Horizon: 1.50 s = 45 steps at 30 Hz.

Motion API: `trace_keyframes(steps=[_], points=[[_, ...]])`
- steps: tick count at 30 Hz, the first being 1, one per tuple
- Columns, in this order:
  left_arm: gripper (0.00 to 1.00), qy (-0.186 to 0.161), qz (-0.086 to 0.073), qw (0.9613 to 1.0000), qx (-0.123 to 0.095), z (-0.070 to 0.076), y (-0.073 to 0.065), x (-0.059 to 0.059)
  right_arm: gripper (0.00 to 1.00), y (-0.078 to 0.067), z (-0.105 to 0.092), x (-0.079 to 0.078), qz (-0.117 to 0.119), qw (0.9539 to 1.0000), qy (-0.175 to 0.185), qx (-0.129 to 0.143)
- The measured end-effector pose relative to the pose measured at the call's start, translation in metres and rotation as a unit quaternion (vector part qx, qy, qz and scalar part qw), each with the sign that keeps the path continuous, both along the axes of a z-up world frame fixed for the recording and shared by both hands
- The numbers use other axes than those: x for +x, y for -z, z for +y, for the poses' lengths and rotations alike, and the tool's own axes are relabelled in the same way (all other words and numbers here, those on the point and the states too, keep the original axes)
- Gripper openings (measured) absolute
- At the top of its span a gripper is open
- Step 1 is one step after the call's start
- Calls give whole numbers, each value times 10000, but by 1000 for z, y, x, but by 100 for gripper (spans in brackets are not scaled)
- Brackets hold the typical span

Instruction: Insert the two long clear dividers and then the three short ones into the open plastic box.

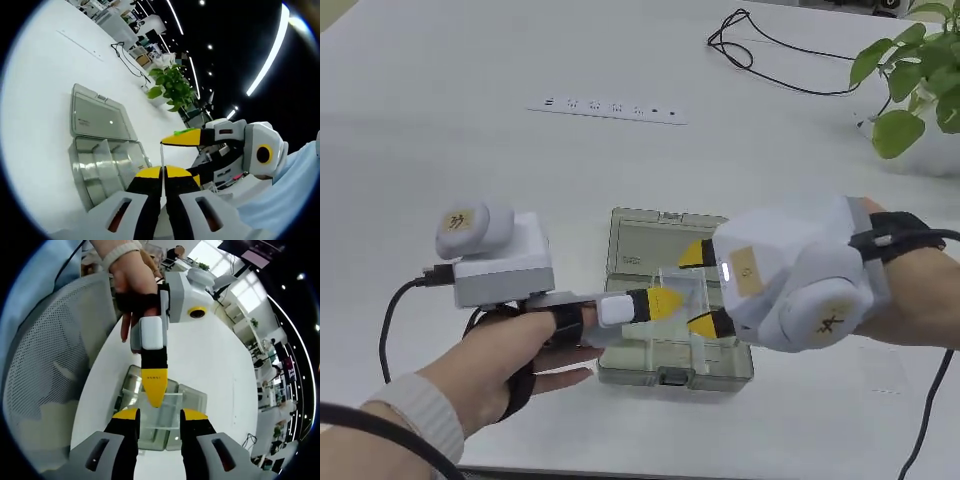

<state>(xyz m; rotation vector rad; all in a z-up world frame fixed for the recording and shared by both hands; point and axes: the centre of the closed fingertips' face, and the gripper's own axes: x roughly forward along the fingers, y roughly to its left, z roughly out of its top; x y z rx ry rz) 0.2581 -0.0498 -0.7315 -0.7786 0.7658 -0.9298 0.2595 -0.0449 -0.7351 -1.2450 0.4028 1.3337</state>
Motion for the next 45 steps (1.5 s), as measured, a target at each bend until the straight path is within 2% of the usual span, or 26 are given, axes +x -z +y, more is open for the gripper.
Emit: trace_keyframes(steps=[5,8,9,12,16,17,18,19,20,21,22,24,25,26,27,28,31,32,33,35,36,39,42,43,44,45], points=[[0,0,26,10000,-5,0,1,0,33,0,0,-1,-20,9999,-102,-3],[0,105,-99,9999,92,1,0,-3,38,-6,2,-2,264,9992,108,293],[0,161,-152,9996,148,1,0,-4,38,-10,1,0,351,9984,193,388],[0,472,-497,9965,472,3,4,-8,36,-22,-3,2,847,9931,486,648],[0,754,-849,9912,675,2,2,-13,30,-29,-9,4,1267,9869,652,753],[0,871,-911,9892,742,2,3,-16,28,-30,-9,3,1454,9837,700,792],[0,973,-1049,9865,802,1,3,-18,27,-31,-10,2,1609,9808,750,801],[0,1074,-1154,9828,960,2,5,-20,26,-32,-10,2,1754,9778,793,829],[0,1198,-1260,9791,1055,2,7,-22,25,-33,-10,2,1800,9772,764,832],[0,1301,-1437,9742,1155,2,8,-24,24,-33,-10,2,1868,9762,768,797],[0,1360,-1480,9719,1225,3,10,-25,23,-34,-10,4,1857,9761,784,811],[0,1544,-1724,9647,1259,1,9,-29,19,-32,-9,-4,2103,9721,733,731],[0,1569,-1789,9629,1273,1,9,-30,18,-28,-9,-6,2211,9698,730,723],[0,1657,-1859,9607,1227,0,8,-33,18,-25,-9,-12,2418,9657,702,638],[0,1686,-1968,9579,1239,0,7,-33,17,-25,-9,-15,2465,9650,648,611],[0,1732,-2047,9555,1229,1,6,-36,16,-22,-9,-20,2613,9621,576,535],[0,1802,-2220,9514,1141,0,1,-39,14,-18,-10,-28,2871,9554,552,414],[0,1832,-2319,9487,1120,-1,-2,-41,13,-16,-11,-33,3010,9517,500,332],[0,1819,-2356,9480,1127,-1,-3,-41,11,-15,-11,-36,3115,9486,475,310],[0,1921,-2408,9450,1102,-2,-5,-44,7,-13,-11,-39,3226,9451,428,286],[0,1991,-2476,9419,1089,-4,-6,-48,7,-12,-11,-39,3229,9451,427,268],[0,2033,-2552,9393,1059,-7,-9,-51,7,-12,-10,-46,3411,9391,353,210],[0,2055,-2642,9370,999,-8,-12,-52,6,-14,-8,-54,3517,9355,292,151],[0,2080,-2696,9351,984,-9,-14,-53,5,-14,-8,-56,3604,9322,312,134],[0,2133,-2743,9324,994,-10,-14,-55,5,-14,-8,-57,3639,9308,315,112],[0,2223,-2830,9275,1010,-11,-14,-58,4,-15,-9,-62,3734,9271,302,60]])
